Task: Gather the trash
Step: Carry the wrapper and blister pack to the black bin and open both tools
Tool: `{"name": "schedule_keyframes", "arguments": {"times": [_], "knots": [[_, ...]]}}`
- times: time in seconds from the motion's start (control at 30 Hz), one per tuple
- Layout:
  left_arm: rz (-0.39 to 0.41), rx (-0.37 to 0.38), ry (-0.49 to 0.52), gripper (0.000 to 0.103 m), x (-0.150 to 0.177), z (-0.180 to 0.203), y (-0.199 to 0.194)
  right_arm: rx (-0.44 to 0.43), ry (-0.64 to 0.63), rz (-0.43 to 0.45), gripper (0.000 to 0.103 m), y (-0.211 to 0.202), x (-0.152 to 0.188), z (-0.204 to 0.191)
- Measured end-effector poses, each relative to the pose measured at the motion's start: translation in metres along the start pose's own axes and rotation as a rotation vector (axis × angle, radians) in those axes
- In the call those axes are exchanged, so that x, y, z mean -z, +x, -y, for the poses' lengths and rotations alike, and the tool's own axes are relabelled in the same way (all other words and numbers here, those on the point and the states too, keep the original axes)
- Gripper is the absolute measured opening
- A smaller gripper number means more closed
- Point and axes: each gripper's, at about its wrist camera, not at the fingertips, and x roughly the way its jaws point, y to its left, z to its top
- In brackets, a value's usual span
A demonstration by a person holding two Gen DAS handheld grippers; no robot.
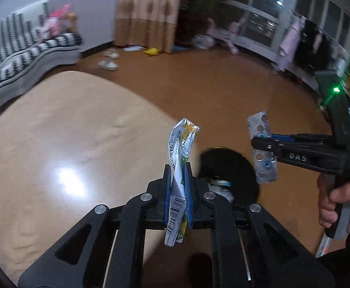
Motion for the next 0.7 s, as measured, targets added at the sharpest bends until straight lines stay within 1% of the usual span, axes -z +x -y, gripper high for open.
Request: {"name": "schedule_keyframes", "arguments": {"times": [0.03,0.13,0.2,0.27,0.37,0.53,0.7], "knots": [[-0.009,0.01,0.016,0.01,-0.001,0.012,0.008,0.007,0.031,-0.013,0.028,0.003,0.003,0.017],[-0.034,0.035,0.059,0.01,-0.001,0.042,0.03,0.007,0.087,-0.044,0.028,0.011,0.006,0.049],[-0.05,0.049,0.079,0.01,-0.001,0.056,0.043,0.009,0.107,-0.063,0.028,0.015,0.015,0.06],[-0.062,0.056,0.092,0.01,0.0,0.065,0.052,0.005,0.119,-0.08,0.028,0.02,0.016,0.068],[-0.07,0.065,0.092,0.01,-0.004,0.069,0.061,0.007,0.117,-0.088,0.028,0.022,0.019,0.069],[-0.083,0.069,0.073,0.01,-0.009,0.066,0.072,0.001,0.114,-0.086,0.028,0.024,0.011,0.068],[-0.095,0.081,0.039,0.01,-0.013,0.061,0.08,0.006,0.105,-0.081,0.029,0.014,0.022,0.075]]}}
